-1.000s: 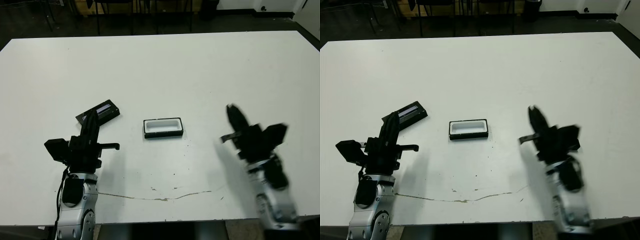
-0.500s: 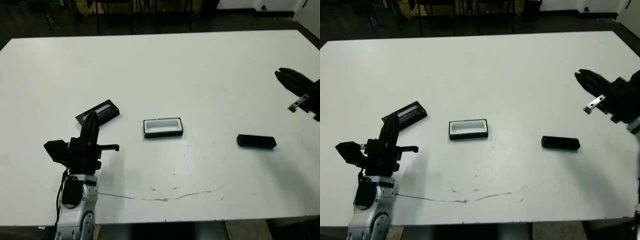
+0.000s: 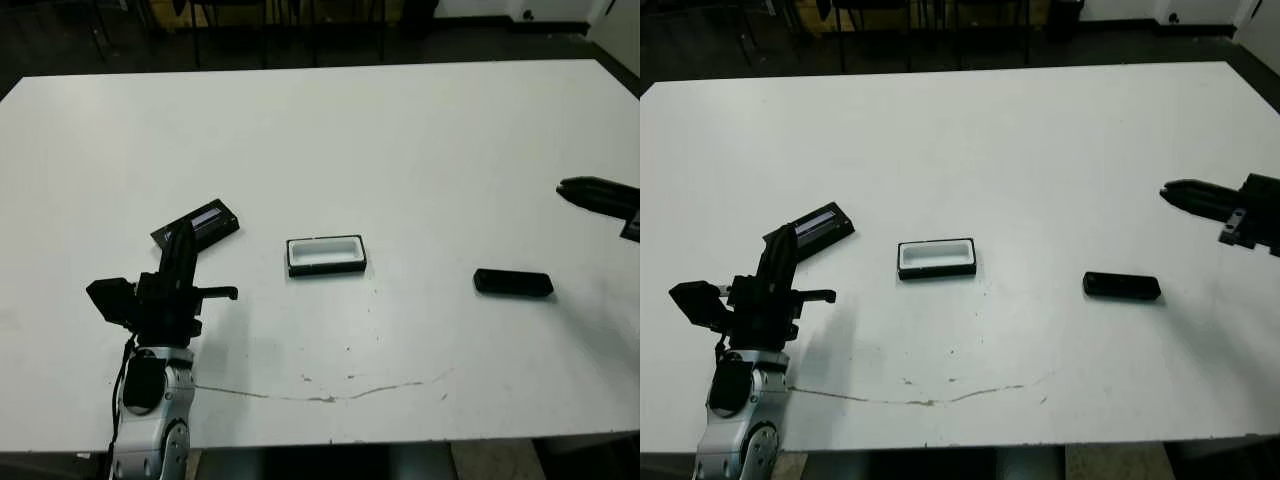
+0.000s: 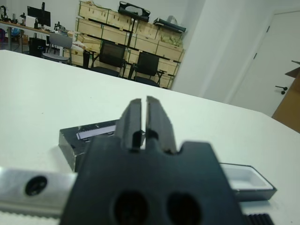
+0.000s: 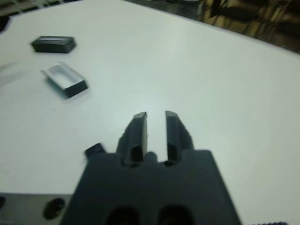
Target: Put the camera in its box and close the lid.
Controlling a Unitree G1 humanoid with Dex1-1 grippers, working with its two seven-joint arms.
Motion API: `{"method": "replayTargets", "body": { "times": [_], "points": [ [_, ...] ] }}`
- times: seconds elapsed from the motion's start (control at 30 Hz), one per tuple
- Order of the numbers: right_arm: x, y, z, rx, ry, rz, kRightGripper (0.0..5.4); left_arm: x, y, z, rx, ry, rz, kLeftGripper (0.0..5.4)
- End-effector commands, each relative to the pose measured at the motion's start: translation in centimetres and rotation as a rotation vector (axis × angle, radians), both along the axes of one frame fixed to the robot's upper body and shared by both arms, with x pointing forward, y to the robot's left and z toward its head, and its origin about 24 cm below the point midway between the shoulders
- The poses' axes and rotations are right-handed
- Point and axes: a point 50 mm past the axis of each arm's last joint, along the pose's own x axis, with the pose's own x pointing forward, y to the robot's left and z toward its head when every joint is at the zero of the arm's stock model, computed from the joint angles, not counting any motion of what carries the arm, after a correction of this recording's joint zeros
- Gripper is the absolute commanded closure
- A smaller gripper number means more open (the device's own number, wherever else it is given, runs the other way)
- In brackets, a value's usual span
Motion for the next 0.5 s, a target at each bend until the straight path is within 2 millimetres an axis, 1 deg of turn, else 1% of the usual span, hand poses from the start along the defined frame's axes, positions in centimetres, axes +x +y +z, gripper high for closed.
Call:
{"method": "replayTargets", "body": {
  "times": [0.03,0.3,0.5],
  "points": [
    [-0.4,-0.1,-0.4,-0.027,0.067,0.075,4.28,-0.1,0.2,-0.4,0.009,0.035,0.003,5.40],
    [-0.4,0.5,-1.6,-0.082,0.100,0.131,2.86,-0.1,0.3,-0.6,0.016,0.040,0.010,5.40],
    [-0.2,0.9,-2.1,-0.077,0.127,0.147,1.79,-0.1,0.4,-0.8,0.002,0.044,0.009,5.40]
  ]
}}
